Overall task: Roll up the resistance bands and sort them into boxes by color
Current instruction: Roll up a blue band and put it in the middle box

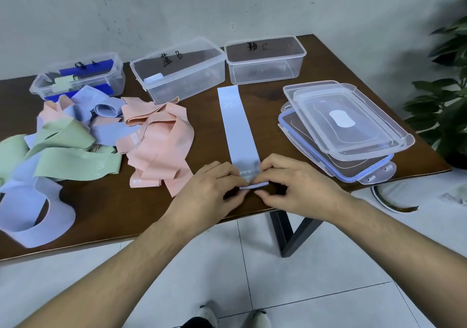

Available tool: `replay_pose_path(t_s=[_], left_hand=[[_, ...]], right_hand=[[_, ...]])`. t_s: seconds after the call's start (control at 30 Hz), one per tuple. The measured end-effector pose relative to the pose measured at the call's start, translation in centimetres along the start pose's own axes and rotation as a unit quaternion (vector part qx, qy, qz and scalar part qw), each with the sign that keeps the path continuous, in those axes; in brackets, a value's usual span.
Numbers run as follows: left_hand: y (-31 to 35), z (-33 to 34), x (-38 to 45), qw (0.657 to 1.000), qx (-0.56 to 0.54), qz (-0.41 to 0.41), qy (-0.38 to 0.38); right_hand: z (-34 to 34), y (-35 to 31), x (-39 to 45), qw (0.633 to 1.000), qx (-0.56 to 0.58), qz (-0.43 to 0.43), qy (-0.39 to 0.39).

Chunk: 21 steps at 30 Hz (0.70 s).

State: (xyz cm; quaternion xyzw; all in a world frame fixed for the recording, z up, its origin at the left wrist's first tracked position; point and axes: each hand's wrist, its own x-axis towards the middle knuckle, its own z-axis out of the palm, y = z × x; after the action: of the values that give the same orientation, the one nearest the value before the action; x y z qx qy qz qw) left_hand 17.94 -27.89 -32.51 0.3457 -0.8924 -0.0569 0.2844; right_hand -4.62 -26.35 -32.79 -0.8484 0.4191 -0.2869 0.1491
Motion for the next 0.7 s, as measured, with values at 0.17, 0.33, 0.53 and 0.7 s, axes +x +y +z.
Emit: replay_pose_path(t_s=[0.17,0.33,0.53,0.7], left_hand=[[-0.1,-0.3,0.1,0.999,-0.036,-0.020,-0.025],[-0.3,-0.3,0.4,0.995,-0.074,-0.064,-0.028],[-0.4,0.0,0.6,0.995,-0.063,-0.078,-0.019],[-0.4,0.1,0.5,0.998,-0.048,-0.040,-0.006]], right_hand=[[0.0,0.3,-0.3,1.000,0.022,0.008,0.004],[-0.4,0.0,0.5,0.994,0.094,0.048,0.004],[-0.3,0.2,0.7,0.991,0.106,0.079,0.008],[0.0,-0.2,0.6,0.995,0.066,0.071,0.008]])
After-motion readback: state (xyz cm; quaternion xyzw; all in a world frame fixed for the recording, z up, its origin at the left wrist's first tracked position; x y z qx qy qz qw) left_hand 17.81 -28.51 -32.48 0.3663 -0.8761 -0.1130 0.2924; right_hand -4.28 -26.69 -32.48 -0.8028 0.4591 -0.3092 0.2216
